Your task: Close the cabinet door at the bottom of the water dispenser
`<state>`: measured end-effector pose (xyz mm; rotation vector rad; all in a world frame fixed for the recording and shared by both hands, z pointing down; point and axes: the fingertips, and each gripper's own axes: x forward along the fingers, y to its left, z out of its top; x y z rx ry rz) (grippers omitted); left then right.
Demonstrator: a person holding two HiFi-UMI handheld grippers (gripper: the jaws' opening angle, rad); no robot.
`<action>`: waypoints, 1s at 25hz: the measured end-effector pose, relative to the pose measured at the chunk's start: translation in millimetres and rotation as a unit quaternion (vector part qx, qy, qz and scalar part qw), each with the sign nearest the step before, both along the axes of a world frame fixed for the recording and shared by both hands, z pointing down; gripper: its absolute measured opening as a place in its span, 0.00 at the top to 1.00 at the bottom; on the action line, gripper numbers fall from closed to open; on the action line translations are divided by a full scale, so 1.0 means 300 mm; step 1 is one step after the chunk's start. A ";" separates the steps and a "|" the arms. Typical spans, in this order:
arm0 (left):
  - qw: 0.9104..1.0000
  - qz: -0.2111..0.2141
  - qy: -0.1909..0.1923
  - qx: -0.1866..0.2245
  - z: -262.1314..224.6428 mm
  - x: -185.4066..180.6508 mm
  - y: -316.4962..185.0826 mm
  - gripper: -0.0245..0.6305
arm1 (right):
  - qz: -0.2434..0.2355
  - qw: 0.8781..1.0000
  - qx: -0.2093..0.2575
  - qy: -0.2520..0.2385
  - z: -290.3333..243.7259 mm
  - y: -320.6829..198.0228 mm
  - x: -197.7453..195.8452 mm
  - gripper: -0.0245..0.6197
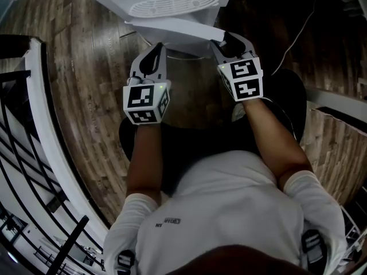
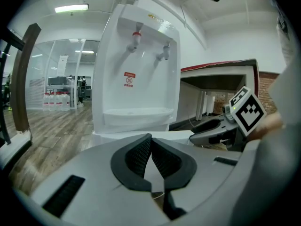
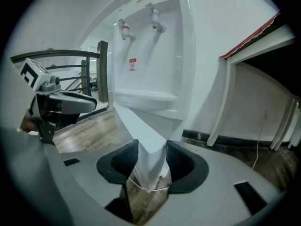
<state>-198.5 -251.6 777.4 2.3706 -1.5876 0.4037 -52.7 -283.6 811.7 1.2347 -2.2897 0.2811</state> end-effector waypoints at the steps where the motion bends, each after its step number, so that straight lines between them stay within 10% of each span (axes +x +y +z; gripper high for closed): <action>1: 1.000 0.004 -0.002 -0.001 0.006 0.008 0.003 0.97 | -0.001 1.000 0.000 -0.001 0.003 0.000 0.002 0.66; 25: 0.999 0.037 -0.019 -0.014 0.060 0.086 0.008 0.97 | 0.049 0.991 -0.040 -0.115 0.020 -0.113 0.049 0.70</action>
